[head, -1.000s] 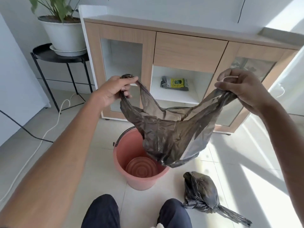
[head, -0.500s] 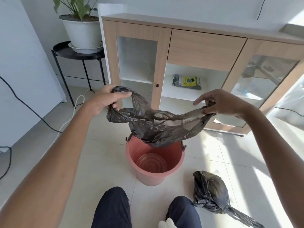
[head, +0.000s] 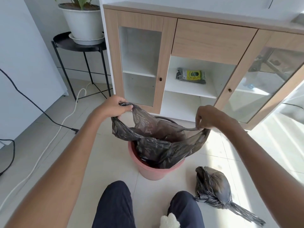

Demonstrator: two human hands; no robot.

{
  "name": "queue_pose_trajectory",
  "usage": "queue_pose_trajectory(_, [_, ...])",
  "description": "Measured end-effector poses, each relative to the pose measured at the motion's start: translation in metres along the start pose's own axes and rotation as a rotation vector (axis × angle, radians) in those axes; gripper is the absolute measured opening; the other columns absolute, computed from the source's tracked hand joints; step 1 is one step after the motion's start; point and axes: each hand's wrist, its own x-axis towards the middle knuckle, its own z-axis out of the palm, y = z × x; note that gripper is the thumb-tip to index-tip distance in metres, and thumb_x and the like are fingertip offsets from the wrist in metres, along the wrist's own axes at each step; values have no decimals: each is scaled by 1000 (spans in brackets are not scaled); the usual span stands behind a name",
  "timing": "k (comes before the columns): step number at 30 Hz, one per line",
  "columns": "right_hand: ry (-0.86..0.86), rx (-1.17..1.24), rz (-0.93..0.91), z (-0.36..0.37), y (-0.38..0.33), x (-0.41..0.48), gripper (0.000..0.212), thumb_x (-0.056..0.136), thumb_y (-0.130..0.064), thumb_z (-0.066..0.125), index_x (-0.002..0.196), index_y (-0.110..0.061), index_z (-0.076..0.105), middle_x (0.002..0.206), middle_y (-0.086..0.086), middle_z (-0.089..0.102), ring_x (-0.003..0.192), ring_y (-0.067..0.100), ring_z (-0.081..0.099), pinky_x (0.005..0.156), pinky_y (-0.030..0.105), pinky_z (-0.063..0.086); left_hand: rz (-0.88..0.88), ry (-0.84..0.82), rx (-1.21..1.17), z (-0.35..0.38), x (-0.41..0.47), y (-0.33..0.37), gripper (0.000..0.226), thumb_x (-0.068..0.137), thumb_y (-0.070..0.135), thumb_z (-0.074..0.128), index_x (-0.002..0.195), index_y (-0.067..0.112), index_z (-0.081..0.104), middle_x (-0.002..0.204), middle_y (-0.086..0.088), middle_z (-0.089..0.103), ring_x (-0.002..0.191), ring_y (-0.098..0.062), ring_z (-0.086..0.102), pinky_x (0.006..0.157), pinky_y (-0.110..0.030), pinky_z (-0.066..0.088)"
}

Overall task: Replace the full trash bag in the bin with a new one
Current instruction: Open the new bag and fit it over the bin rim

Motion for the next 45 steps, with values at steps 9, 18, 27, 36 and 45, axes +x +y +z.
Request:
queue_pose_trajectory(9, [157,195,-121,46,2,17,1,88,-22,68,88,-22,69,93,-2,57,88,21,59,79,32,47,-39,-20,423,32,0,5,83,62,68,78,133,29,56,144,2,53,128,-23,53,100,-38,43])
queue_pose_trajectory(18, [128,602,-16,78,7,31,21,92,-15,64,75,-24,56,67,-7,69,60,14,58,58,26,42,58,-112,649,115,27,4,65,71,69,70,108,16,68,100,1,72,95,-23,66,87,-40,45])
queue_pose_trajectory(27, [171,731,73,105,35,55,34,95,3,40,91,-18,66,56,-3,52,41,4,37,42,13,29,-305,-221,-629,119,52,-28,17,99,24,57,97,15,71,103,-12,75,97,-27,72,95,-45,55])
queue_pose_trajectory(36, [361,496,79,123,37,78,24,92,-49,62,88,-25,63,59,-8,58,55,12,53,59,30,39,-410,-37,-685,136,88,-27,21,94,30,56,98,21,74,101,-5,76,101,-26,69,100,-47,50])
queue_pose_trajectory(45, [116,505,-13,139,24,112,12,89,-31,68,88,-21,74,85,1,71,80,17,64,75,31,48,-379,-68,-591,144,104,-46,21,95,31,57,100,21,74,100,-5,76,96,-24,71,96,-41,54])
